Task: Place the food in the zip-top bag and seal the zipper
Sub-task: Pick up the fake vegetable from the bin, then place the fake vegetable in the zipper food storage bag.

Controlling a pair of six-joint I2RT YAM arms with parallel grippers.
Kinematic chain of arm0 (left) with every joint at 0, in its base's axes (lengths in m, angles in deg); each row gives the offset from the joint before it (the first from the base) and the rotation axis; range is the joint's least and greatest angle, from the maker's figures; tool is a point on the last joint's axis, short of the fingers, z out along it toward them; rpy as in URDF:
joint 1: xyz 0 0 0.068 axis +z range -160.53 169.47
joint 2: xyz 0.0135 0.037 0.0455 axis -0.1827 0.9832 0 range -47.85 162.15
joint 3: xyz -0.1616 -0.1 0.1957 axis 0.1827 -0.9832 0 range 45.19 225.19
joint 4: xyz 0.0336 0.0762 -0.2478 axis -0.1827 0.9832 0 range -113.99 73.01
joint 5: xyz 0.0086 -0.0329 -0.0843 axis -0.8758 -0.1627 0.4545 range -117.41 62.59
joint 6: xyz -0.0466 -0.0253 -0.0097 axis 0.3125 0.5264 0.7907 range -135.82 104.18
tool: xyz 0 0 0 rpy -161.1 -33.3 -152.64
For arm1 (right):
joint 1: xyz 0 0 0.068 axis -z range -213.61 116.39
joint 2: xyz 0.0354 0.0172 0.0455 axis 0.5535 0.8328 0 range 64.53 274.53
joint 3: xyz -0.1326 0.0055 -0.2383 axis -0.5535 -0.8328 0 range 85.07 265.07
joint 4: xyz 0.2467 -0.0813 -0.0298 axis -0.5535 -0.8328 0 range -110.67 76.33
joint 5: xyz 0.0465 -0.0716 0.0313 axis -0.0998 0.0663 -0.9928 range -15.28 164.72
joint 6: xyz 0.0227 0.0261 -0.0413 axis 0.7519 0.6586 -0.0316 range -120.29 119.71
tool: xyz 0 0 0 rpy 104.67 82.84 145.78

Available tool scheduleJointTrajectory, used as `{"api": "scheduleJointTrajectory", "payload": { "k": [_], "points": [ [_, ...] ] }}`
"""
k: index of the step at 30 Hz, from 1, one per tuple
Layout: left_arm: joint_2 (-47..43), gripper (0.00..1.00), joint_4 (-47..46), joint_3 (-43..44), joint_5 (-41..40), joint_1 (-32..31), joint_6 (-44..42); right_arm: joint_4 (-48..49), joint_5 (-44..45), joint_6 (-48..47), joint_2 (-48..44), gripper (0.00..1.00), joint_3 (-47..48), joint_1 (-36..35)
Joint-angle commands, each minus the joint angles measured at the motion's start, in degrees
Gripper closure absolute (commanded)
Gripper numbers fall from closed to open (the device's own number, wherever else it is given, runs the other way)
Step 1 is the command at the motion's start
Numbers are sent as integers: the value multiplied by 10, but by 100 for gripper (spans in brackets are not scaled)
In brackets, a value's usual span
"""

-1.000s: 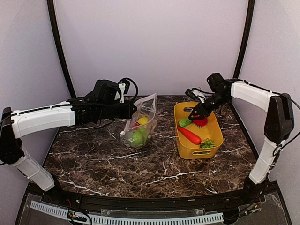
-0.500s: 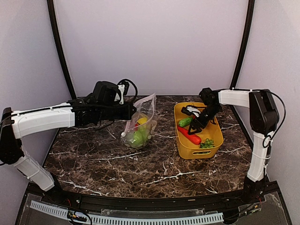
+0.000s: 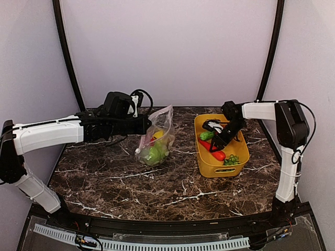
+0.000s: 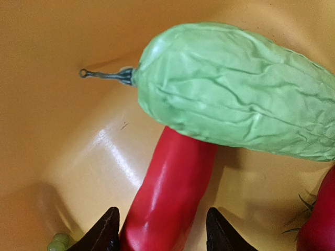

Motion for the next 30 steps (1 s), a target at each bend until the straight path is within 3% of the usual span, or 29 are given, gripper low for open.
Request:
{"api": "scheduleJointTrajectory", "payload": {
  "k": [1, 8, 19, 24, 30],
  "points": [
    [-28, 99, 5, -17, -8, 3, 9, 17, 21, 20, 8, 46, -10, -3],
    [-30, 99, 0, -19, -4, 3, 11, 3, 31, 32, -30, 65, -16, -4],
    [-16, 99, -26, -14, 5, 3, 22, -105, 28, 14, -182, 75, 8, -4],
    [6, 99, -33, 3, 18, 3, 30, -121, -52, 9, -222, 76, 38, -4],
    [31, 99, -40, 25, 35, 3, 44, -60, -243, 50, -249, 78, 87, -7]
  ]
}}
